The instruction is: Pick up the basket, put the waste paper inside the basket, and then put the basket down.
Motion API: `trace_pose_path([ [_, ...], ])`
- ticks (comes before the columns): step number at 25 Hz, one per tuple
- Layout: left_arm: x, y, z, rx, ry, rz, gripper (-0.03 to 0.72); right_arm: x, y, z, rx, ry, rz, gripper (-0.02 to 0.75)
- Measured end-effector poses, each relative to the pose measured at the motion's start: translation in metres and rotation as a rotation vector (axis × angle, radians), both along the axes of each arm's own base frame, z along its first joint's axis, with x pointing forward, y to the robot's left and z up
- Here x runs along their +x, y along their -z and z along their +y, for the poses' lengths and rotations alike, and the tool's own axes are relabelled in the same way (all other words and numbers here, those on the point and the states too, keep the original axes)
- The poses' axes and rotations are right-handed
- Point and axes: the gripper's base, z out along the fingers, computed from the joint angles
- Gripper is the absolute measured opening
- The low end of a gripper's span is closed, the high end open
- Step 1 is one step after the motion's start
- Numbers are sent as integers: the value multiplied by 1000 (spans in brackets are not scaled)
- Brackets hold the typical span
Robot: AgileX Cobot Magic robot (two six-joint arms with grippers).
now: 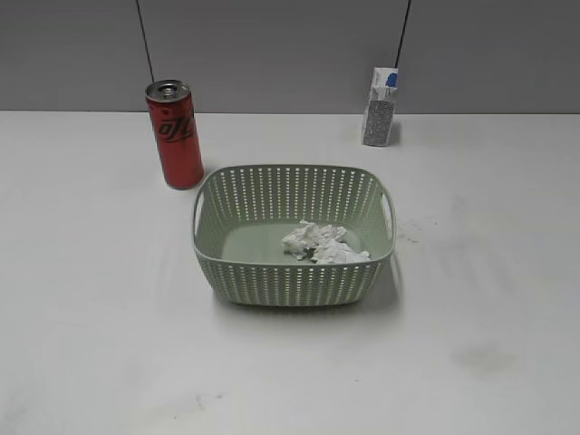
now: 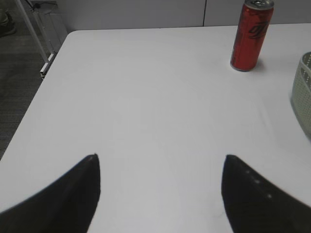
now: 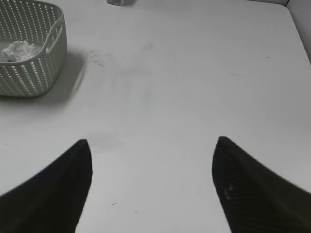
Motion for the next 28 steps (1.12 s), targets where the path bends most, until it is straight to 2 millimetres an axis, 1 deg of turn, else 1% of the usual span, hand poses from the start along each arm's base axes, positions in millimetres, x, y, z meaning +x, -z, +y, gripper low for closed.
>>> trace_pose_path([
  [10,0,0,0,1,-1,0,591,0,0,0,0,0,0,580],
  [17,0,0,0,1,-1,0,572,0,0,0,0,0,0,580],
  [28,0,0,0,1,-1,0,564,0,0,0,0,0,0,580],
])
